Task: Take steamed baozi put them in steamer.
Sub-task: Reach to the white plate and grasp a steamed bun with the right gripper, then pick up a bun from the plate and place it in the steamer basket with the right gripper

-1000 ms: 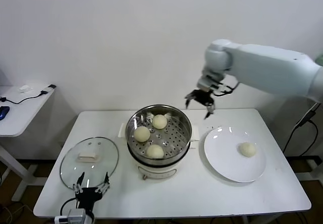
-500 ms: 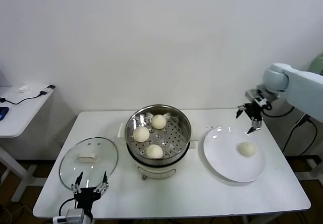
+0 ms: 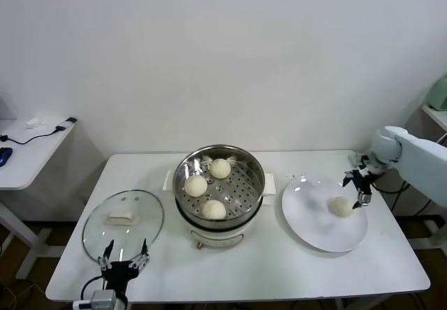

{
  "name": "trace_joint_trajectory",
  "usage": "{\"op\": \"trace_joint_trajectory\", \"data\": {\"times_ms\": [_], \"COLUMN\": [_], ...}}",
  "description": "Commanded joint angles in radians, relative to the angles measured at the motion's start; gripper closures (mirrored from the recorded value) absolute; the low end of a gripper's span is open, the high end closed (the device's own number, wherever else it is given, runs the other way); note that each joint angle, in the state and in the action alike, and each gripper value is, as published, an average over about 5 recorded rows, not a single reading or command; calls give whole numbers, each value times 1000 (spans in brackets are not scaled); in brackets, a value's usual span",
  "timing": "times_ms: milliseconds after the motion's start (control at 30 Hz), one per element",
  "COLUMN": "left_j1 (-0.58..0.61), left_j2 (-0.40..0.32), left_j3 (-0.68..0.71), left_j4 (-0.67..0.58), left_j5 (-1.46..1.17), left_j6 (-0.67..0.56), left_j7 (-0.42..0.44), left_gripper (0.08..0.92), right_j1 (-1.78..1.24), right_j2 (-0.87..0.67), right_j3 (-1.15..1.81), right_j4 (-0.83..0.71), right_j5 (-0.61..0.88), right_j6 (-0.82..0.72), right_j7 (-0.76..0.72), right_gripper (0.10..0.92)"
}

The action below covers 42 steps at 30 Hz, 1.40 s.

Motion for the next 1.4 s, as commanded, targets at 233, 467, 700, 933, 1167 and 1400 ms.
{"op": "trace_joint_trajectory", "data": {"times_ms": [233, 467, 700, 933, 1167, 1400], "left_j1": [4, 7, 8, 10, 11, 5], "left_j2": [2, 2, 1, 2, 1, 6], "left_j3": [3, 6, 12, 13, 19, 23], "left_j4": [-1, -5, -5, -11, -13, -12], "left_j5": [3, 5, 8, 7, 7, -2], "left_j6": [1, 3, 3, 4, 3, 5], "left_j7": [-1, 0, 0, 0, 0, 0], "left_gripper": [177, 177, 177, 177, 177, 177], "right_j1": [-137, -134, -137, -49, 287, 613], "right_j2": [41, 29, 23, -20, -60, 31], "right_j3": [120, 120, 134, 85, -144, -265], "right_j4": [-51, -37, -25, 68, 273, 464], "right_j5": [-49, -75, -73, -17, 172, 577], "right_j6": [-44, -50, -49, -58, -126, -258], "right_j7": [64, 66, 71, 51, 47, 89], "right_gripper": [203, 209, 273, 383, 428, 431]}}
